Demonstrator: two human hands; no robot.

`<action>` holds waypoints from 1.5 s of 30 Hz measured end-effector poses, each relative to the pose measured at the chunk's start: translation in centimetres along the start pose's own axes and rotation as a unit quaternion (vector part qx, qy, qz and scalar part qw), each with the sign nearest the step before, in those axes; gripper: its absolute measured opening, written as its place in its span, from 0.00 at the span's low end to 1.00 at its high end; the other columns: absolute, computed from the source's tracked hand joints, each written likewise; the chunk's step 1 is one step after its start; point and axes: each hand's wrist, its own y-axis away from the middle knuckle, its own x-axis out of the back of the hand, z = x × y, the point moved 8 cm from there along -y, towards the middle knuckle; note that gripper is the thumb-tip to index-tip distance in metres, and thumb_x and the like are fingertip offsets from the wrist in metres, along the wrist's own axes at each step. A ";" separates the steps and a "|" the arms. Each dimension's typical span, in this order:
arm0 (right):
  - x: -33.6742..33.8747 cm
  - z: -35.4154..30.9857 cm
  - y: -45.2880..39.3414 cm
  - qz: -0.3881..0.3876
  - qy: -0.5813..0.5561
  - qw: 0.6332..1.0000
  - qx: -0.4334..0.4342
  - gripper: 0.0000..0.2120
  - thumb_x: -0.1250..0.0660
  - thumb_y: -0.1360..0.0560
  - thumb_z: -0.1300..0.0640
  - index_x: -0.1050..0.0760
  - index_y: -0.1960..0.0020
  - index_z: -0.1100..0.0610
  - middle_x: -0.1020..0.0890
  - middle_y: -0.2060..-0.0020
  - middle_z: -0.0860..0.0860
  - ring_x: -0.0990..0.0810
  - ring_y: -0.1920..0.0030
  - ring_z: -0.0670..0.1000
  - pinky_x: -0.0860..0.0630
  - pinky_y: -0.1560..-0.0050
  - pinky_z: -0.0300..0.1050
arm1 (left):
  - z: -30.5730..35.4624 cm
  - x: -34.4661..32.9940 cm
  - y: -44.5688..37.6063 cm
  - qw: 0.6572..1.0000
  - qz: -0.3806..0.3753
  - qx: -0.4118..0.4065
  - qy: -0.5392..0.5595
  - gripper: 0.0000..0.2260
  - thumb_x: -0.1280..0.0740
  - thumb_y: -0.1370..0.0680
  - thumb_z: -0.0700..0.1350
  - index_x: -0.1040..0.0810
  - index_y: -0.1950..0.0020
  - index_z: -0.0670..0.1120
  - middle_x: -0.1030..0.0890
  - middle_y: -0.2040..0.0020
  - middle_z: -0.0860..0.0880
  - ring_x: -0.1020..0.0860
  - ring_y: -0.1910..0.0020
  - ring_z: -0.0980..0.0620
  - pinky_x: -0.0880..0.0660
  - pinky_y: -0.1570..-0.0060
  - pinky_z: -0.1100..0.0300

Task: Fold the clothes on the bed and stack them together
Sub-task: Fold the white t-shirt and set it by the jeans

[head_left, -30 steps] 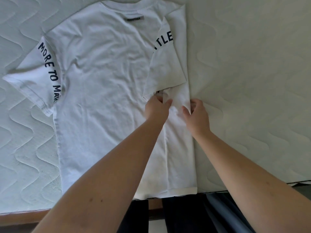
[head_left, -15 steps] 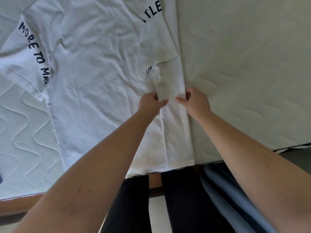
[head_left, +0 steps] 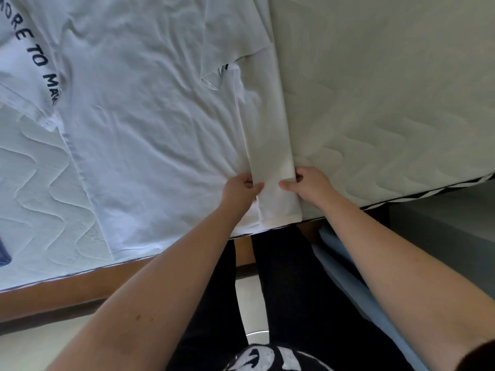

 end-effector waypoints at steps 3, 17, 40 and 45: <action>-1.0 1.3 1.0 -0.023 -0.009 1.000 -0.011 0.18 0.24 0.29 0.53 0.19 0.41 0.58 0.16 0.46 0.55 0.18 0.47 0.54 0.23 0.45 0.48 | -1.6 -0.9 1.0 1.000 -0.010 0.009 -0.023 0.08 0.30 0.23 0.43 0.18 0.45 0.45 0.15 0.53 0.47 0.16 0.54 0.47 0.20 0.47 0.48; -2.4 4.8 5.0 -0.012 0.192 0.977 -0.088 0.21 0.28 0.27 0.46 0.25 0.40 0.56 0.19 0.45 0.56 0.21 0.47 0.58 0.26 0.51 0.48 | -6.1 -3.1 3.4 0.935 -0.126 0.064 -0.326 0.13 0.36 0.20 0.50 0.22 0.61 0.45 0.19 0.74 0.53 0.21 0.77 0.61 0.26 0.69 0.63; -5.8 -24.2 -0.9 0.123 0.000 0.959 0.254 0.09 0.38 0.19 0.57 0.22 0.41 0.56 0.15 0.48 0.49 0.18 0.47 0.47 0.28 0.47 0.33 | 7.8 24.1 -0.5 0.958 0.208 -0.193 -0.035 0.07 0.35 0.22 0.43 0.22 0.47 0.53 0.19 0.55 0.56 0.22 0.59 0.62 0.31 0.59 0.77; -9.8 -30.0 -3.6 0.040 -0.011 0.973 0.227 0.12 0.38 0.19 0.57 0.24 0.36 0.54 0.17 0.43 0.50 0.20 0.42 0.49 0.30 0.40 0.40 | 5.9 31.4 0.3 0.926 0.325 -0.190 0.030 0.09 0.36 0.21 0.41 0.22 0.45 0.52 0.19 0.55 0.59 0.23 0.56 0.65 0.33 0.59 0.79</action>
